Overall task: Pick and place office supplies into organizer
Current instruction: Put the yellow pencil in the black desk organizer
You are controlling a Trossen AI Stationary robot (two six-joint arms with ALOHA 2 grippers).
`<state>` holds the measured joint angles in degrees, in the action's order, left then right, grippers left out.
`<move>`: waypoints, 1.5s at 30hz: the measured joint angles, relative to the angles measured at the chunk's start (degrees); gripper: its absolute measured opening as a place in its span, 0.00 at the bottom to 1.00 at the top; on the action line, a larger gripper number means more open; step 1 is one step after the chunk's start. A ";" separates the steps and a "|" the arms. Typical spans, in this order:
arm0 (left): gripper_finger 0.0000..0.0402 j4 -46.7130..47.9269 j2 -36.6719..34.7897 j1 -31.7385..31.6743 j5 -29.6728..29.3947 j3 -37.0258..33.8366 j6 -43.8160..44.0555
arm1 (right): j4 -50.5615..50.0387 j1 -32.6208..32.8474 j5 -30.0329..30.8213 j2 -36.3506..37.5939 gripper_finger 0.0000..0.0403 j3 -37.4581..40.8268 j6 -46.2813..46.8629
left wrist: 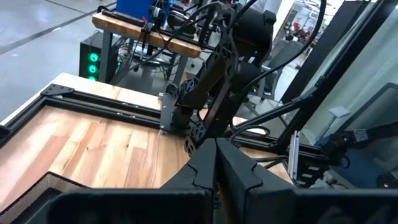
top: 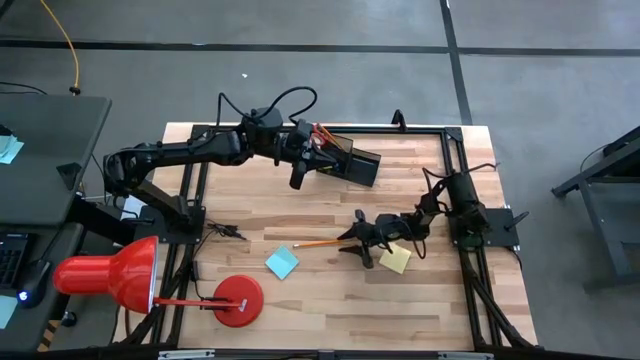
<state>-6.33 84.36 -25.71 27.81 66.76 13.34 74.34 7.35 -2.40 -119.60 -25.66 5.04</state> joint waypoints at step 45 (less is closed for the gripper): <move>0.00 -4.13 0.07 -0.02 -0.20 0.00 1.73 | 15.00 -1.33 -5.63 -11.51 0.34 -1.25 4.81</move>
<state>-10.46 84.42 -25.74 27.62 66.76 15.07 89.34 6.02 -8.03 -131.11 -26.92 9.85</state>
